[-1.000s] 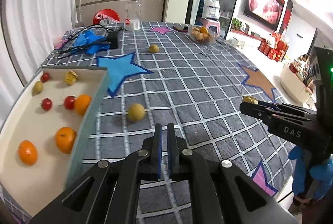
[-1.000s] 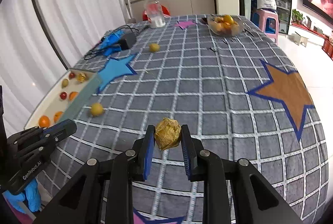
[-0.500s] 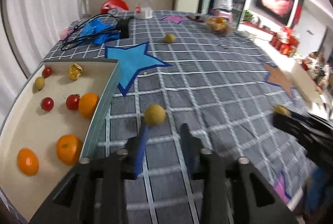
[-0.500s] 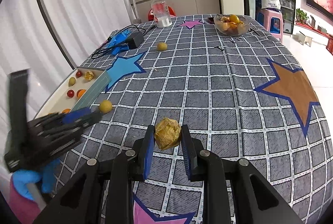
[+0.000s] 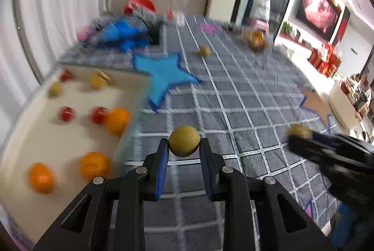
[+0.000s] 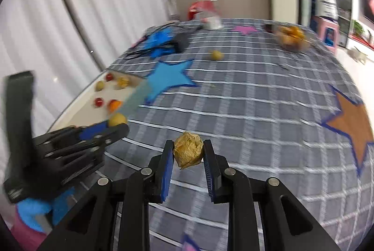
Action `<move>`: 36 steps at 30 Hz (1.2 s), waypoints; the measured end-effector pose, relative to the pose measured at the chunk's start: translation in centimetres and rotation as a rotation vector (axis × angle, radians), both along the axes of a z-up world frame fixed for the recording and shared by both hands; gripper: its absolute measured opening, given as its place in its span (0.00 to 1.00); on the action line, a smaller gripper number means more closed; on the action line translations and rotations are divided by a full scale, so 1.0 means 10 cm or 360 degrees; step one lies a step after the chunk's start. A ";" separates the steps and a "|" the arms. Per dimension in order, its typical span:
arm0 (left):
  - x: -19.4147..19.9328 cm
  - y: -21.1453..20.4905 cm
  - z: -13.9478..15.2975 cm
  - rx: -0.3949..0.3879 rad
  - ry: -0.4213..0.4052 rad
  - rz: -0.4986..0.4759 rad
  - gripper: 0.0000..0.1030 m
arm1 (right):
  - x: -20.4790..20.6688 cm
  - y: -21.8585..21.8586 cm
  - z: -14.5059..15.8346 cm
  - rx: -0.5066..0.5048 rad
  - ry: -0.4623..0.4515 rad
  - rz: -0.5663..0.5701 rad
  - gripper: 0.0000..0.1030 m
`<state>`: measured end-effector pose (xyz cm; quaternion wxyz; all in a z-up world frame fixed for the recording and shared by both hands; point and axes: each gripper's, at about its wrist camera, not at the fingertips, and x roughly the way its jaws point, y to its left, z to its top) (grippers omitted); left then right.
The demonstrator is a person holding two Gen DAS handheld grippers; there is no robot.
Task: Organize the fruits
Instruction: 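Carry the physalis in the right gripper over the white tray, then open the right gripper to drop the physalis into the tray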
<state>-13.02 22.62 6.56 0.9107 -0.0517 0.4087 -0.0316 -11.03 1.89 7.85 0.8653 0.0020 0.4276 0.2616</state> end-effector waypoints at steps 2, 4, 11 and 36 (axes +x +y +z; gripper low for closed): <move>-0.13 0.17 0.15 0.0037 -0.0061 0.0065 0.28 | 0.04 0.29 0.03 0.0022 0.0029 0.0098 0.25; -0.21 0.39 0.23 0.0068 -0.0075 0.0144 0.28 | 0.07 0.60 0.04 0.0046 0.0069 0.0200 0.25; -0.33 1.03 0.06 0.0151 0.0032 0.0425 0.29 | 0.09 1.53 -0.06 -0.0052 0.0117 0.0433 0.26; -0.45 1.34 -0.16 0.0295 0.0094 0.0606 0.93 | 0.17 1.84 -0.07 -0.0301 0.0057 0.0387 1.00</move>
